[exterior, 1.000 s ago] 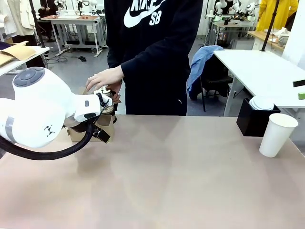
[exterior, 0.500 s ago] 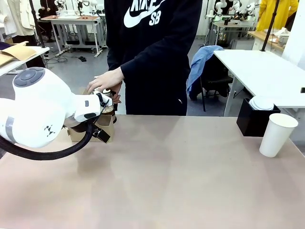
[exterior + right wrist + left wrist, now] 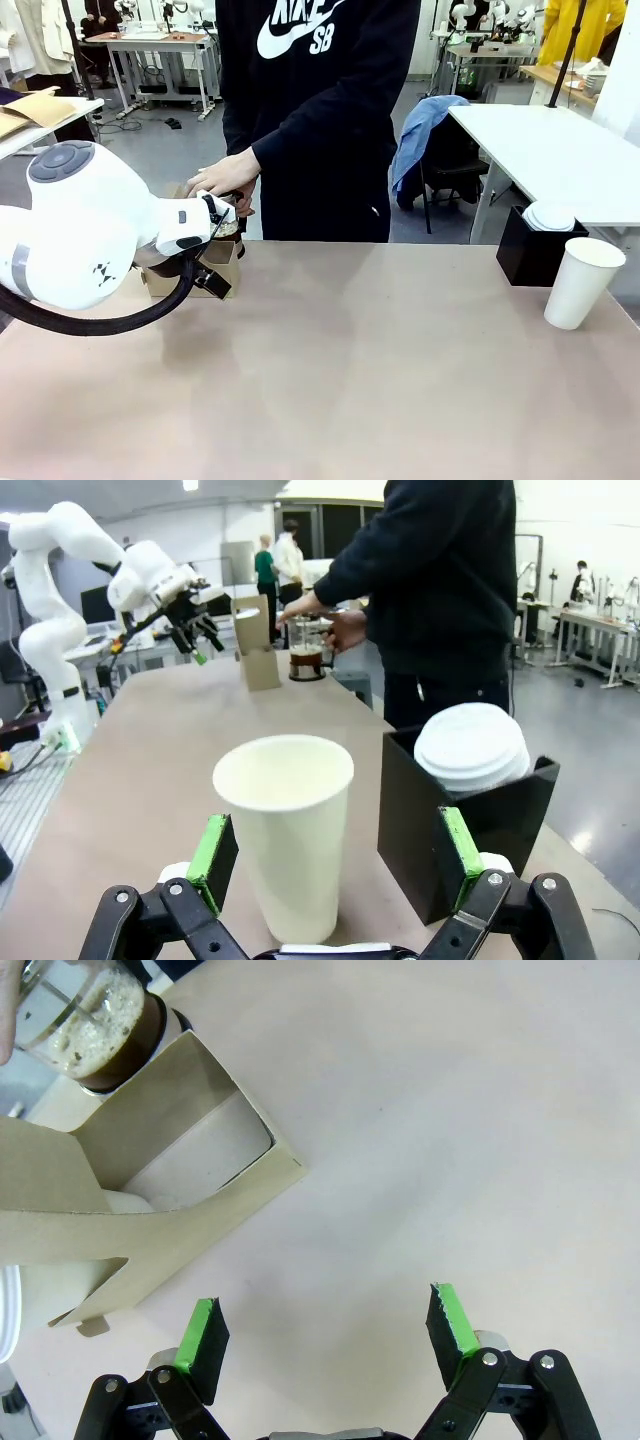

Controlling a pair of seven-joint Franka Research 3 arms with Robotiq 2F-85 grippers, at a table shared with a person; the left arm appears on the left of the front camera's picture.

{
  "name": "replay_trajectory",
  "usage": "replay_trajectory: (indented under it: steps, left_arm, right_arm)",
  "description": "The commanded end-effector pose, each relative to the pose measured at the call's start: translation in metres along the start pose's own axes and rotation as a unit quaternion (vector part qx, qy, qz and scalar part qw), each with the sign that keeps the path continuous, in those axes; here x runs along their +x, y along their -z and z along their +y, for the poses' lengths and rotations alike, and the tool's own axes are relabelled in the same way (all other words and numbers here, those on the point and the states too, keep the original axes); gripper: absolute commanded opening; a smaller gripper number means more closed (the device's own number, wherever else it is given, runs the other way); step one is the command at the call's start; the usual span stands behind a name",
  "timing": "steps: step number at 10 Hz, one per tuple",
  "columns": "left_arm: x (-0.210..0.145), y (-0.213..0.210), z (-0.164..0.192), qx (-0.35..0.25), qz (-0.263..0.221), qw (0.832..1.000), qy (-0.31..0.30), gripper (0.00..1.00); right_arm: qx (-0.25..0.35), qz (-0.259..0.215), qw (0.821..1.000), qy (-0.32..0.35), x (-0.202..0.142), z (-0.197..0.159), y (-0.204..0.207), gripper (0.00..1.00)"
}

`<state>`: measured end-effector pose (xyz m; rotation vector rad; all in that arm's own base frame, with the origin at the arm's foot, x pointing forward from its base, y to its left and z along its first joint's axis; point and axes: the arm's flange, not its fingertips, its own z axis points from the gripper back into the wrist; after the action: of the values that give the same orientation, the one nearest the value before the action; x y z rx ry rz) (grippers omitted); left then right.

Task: Pour a drink into a cup and package it in a carrier.
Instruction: Pick up the 600 ml Paper Cup and place it in the middle top area of the table.

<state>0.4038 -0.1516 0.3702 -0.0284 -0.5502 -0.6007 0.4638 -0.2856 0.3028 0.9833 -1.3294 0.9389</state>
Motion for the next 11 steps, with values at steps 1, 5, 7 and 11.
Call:
replay_trajectory:
  steps: [1,5,7,11]
  left_arm:
    - [0.0,0.0,0.0,0.0,0.0,1.0,0.0,1.0]
    - [0.0,0.0,0.0,0.0,0.0,1.0,0.0,1.0]
    - [0.0,0.0,0.0,0.0,0.0,1.0,0.0,1.0]
    - [0.0,0.0,0.0,0.0,0.0,1.0,0.0,1.0]
  right_arm:
    - [-0.001,0.007,1.0,-0.018,-0.012,0.001,0.008,1.0]
    - [-0.009,0.011,1.0,-0.01,-0.042,0.003,0.034,1.0]
    - [0.003,0.01,1.0,0.003,-0.04,-0.001,0.023,1.0]
    - [0.0,0.015,1.0,0.003,-0.05,0.0,0.035,1.0]
